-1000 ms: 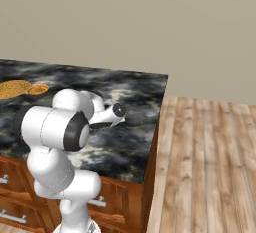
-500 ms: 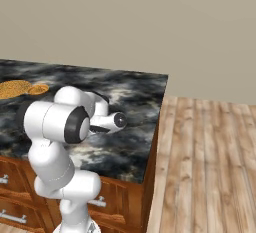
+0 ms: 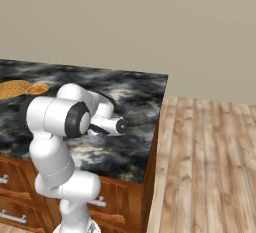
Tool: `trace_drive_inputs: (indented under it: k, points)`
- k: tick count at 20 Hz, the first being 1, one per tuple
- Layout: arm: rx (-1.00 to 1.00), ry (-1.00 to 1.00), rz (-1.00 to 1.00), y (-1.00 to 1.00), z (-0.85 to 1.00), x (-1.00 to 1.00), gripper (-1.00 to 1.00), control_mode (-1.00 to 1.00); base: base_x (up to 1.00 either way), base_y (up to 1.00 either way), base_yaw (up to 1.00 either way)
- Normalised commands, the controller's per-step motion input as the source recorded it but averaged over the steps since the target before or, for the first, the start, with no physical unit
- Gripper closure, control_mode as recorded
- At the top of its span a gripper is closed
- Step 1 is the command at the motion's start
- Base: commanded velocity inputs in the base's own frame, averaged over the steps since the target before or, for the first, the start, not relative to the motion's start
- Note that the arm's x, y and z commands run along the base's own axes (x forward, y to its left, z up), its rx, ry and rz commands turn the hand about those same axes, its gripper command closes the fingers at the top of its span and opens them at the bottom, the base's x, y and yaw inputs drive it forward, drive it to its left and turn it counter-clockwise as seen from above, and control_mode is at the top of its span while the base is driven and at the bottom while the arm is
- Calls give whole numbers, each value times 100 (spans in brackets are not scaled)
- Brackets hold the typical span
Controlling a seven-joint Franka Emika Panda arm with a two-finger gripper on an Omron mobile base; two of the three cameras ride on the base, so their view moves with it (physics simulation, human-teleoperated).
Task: Move the condiment bottle and shaker from the cabinet to the dining counter.
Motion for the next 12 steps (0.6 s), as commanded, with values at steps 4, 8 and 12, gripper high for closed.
trace_drive_inputs:
  k: [4, 8, 12]
  points:
    - [11, 0, 0, 0, 0, 22, 100, -100, 0, 0, 0]
    - [2, 0, 0, 0, -1, 27, 100, -100, 0, 0, 0]
    - [0, -2, 0, 0, -3, 23, 100, -100, 0, 0, 0]
